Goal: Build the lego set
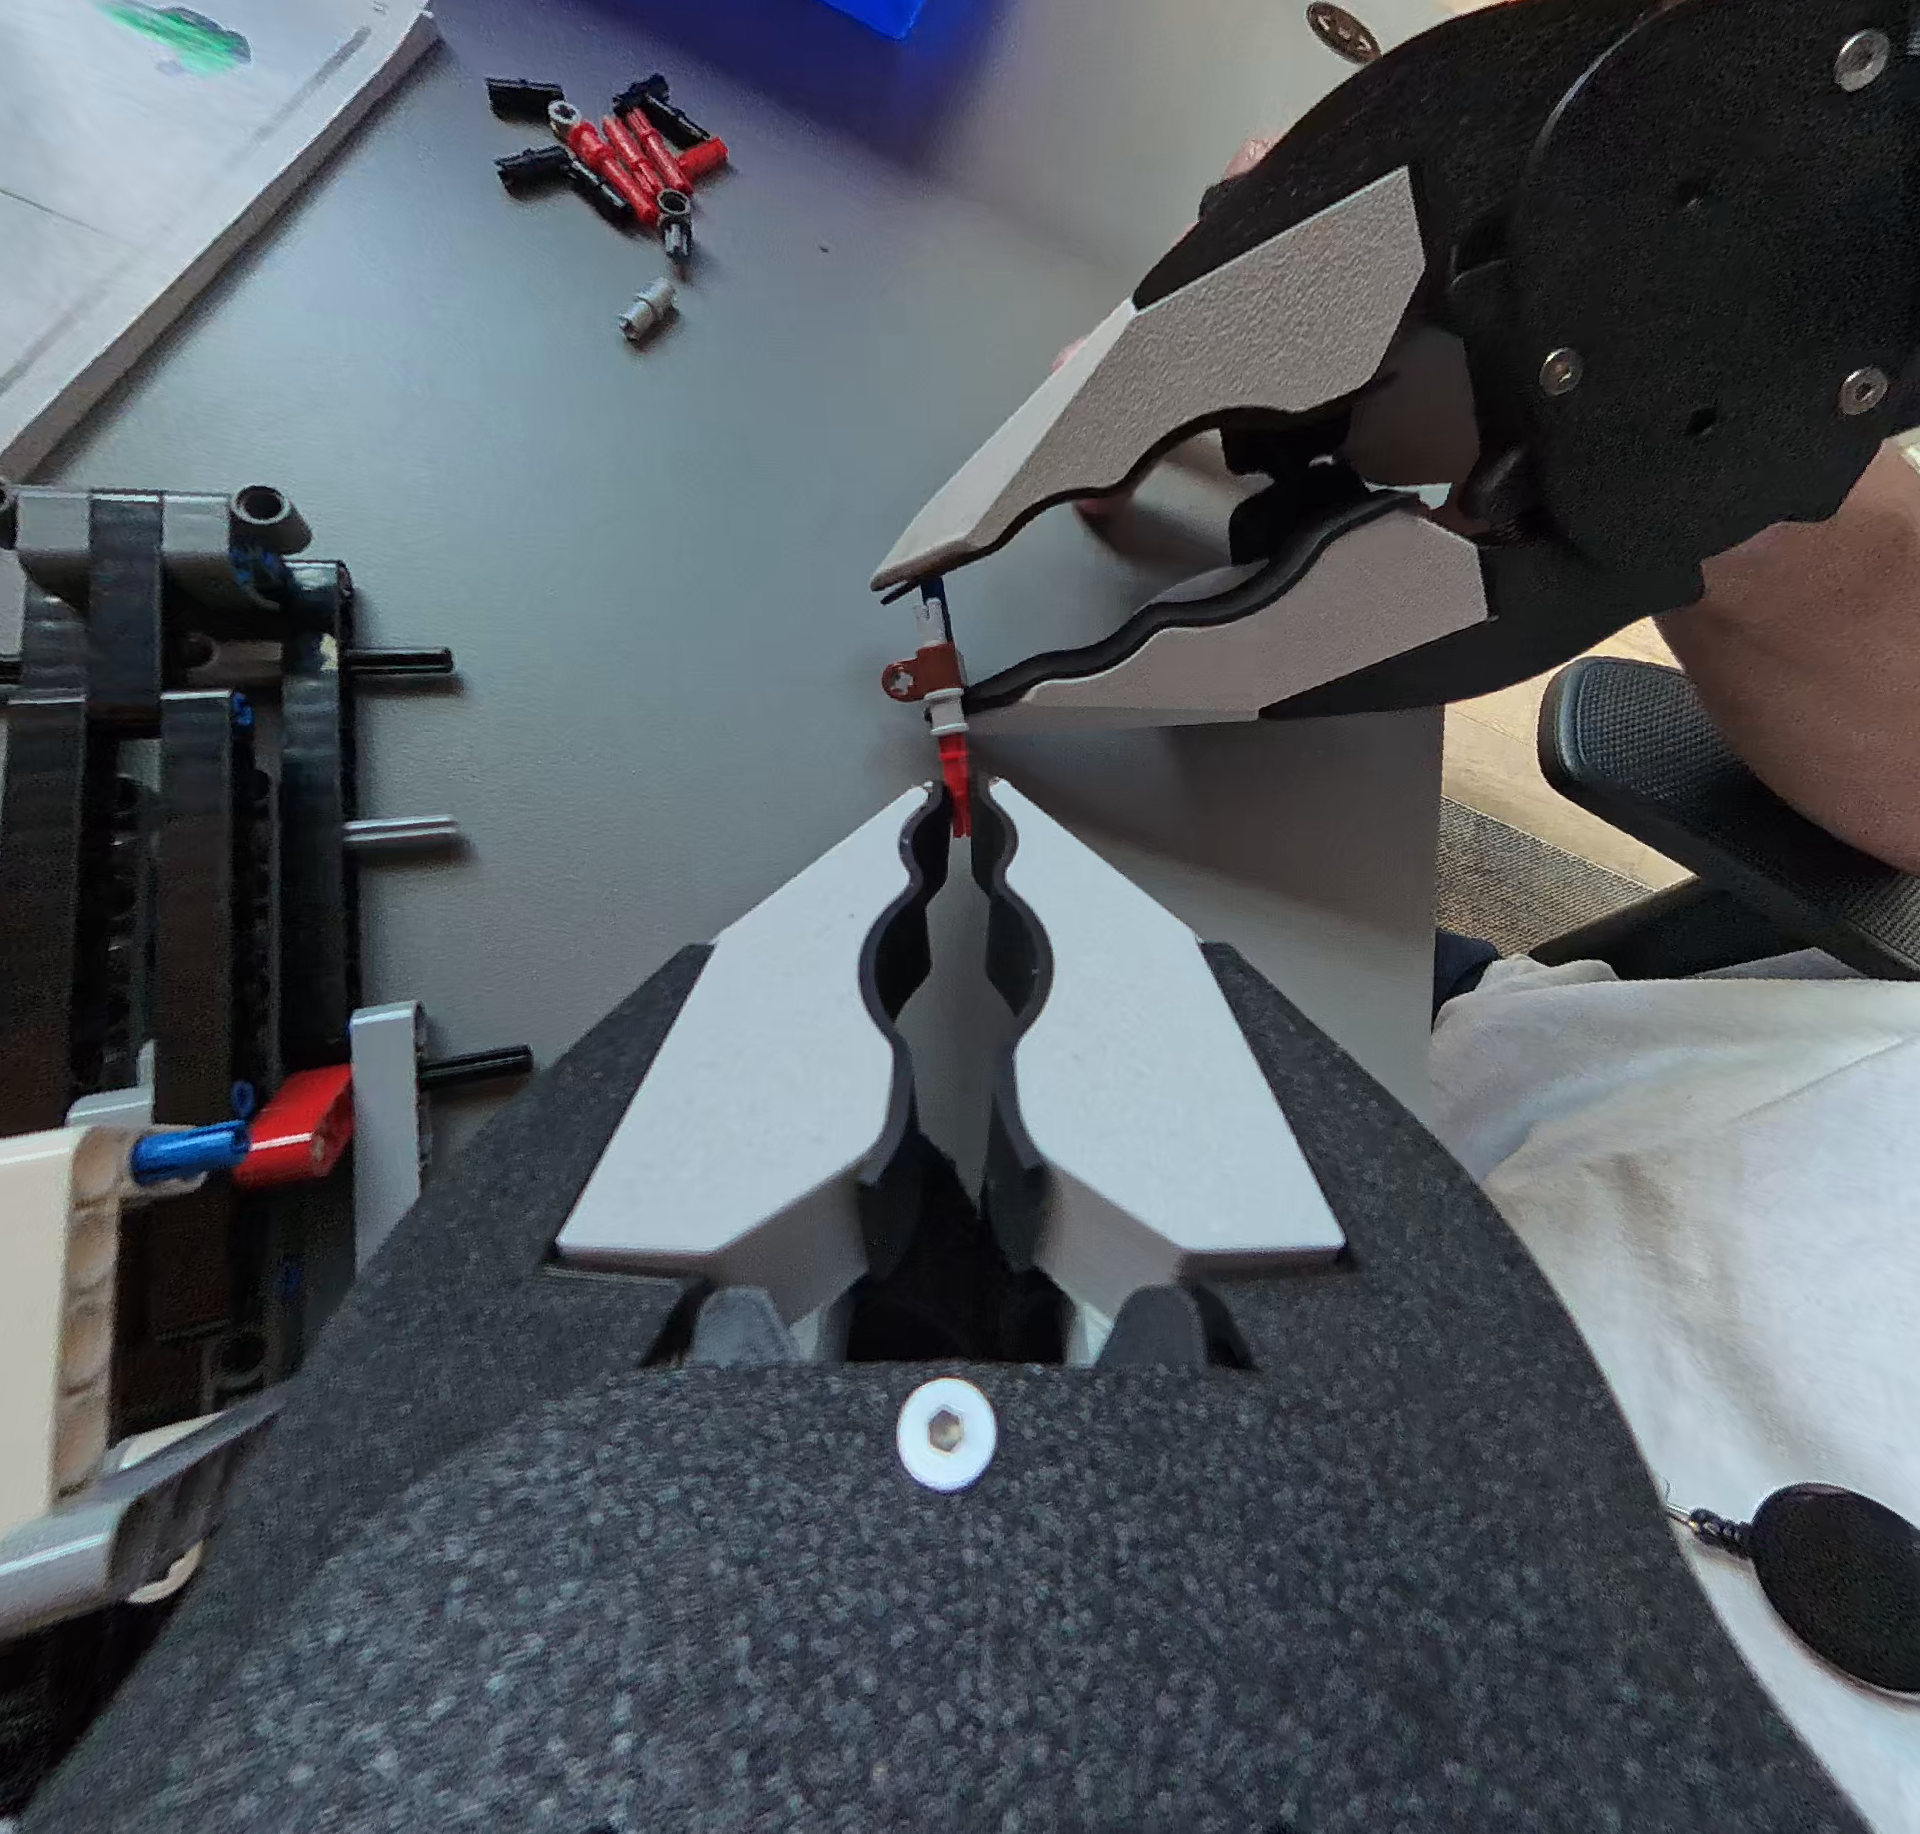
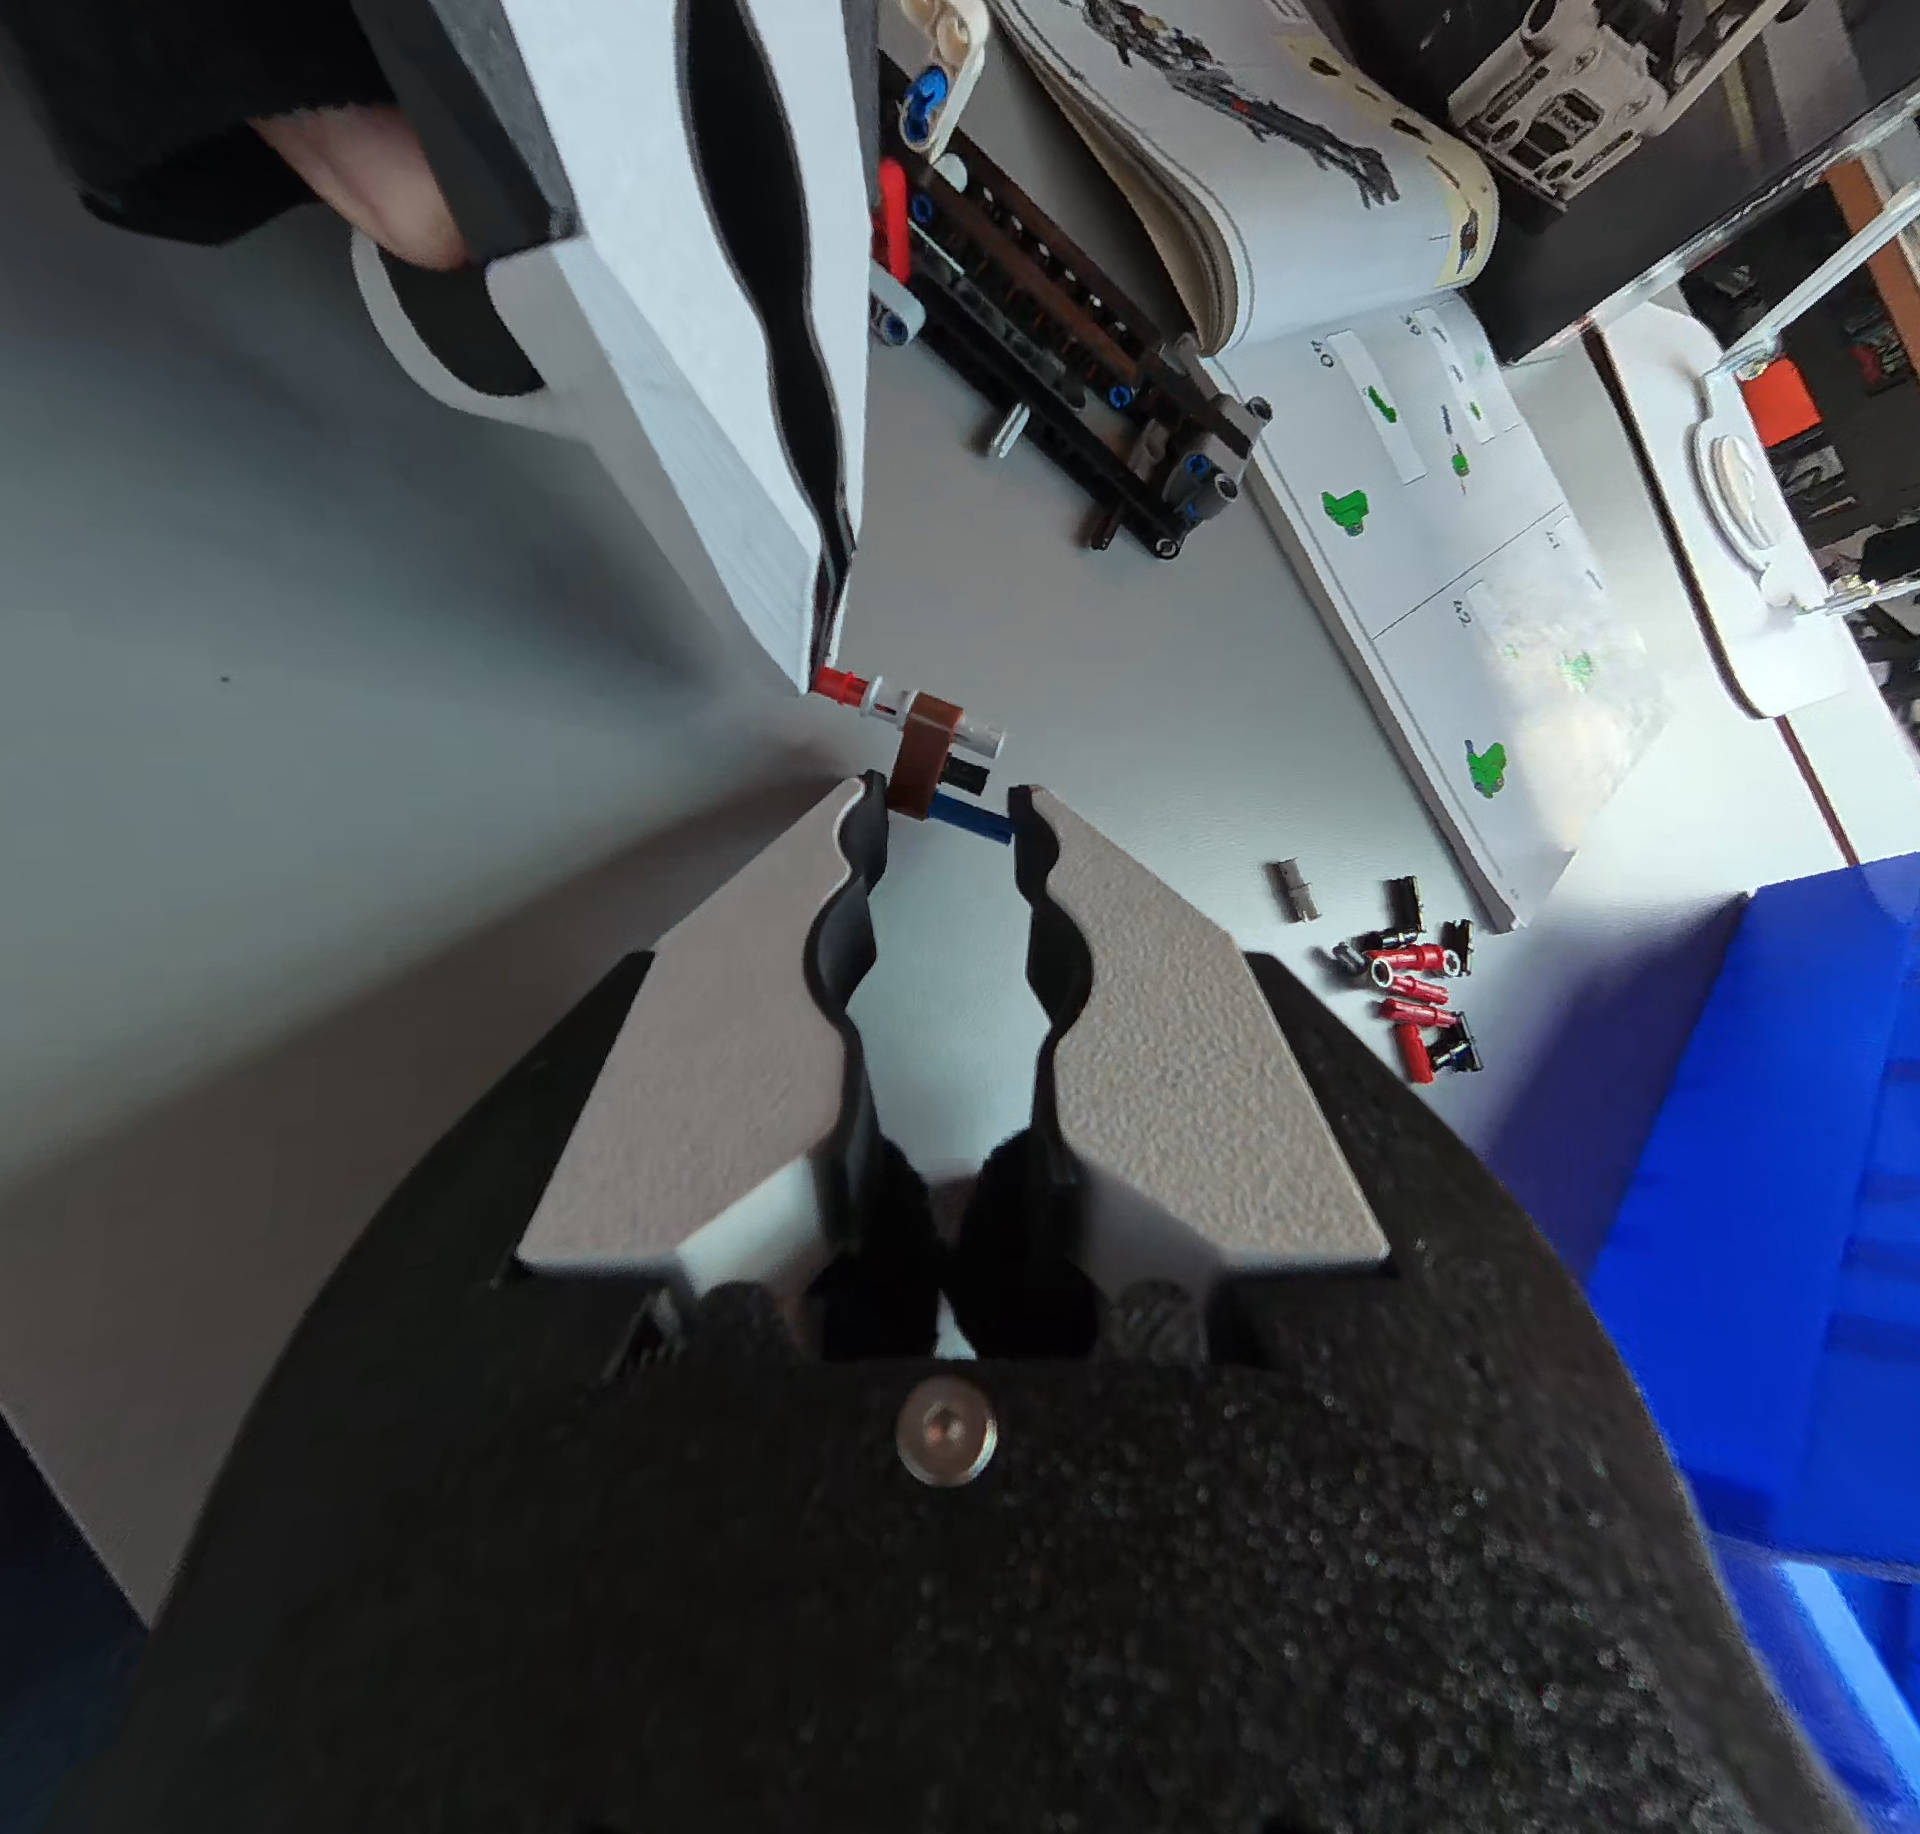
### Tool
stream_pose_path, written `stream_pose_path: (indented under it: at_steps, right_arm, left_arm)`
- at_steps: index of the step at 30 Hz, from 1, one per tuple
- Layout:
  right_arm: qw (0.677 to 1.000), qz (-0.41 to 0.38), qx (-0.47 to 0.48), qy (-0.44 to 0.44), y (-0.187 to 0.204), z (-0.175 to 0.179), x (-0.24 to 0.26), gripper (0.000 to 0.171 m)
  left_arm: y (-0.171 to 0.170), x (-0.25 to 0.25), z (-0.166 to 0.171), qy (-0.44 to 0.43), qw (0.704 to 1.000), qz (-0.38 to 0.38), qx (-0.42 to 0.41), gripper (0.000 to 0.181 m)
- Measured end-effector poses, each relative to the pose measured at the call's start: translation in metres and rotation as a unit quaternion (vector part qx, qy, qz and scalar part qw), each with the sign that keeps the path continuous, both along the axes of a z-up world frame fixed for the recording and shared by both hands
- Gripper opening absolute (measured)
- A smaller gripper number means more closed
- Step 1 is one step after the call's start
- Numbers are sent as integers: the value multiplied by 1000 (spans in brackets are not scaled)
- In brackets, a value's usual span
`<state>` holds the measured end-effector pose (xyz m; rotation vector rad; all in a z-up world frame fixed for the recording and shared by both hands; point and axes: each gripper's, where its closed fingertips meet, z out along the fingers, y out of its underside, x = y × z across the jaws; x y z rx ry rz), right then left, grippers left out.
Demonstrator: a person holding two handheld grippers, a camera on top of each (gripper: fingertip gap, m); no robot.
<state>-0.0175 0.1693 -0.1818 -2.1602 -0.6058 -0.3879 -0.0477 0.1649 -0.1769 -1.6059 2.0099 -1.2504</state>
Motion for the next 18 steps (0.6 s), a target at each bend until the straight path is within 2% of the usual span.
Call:
stream_pose_path:
  at_steps: [8, 12, 18]
  right_arm:
    - [997, -28, 6, 71, -1, 8, -1, 25]
    - [995, -33, 11, 91, -2, 7, -7, 35]
    - [997, -50, 21, 63, -3, 2, -4, 23]
  left_arm:
    - [1, 1, 6, -5, 999, 4, -37, 2]
    - [-2, 0, 3, 2, 1000, -3, -30, 2]
    - [-4, 0, 1, 8, 999, -5, -31, 2]
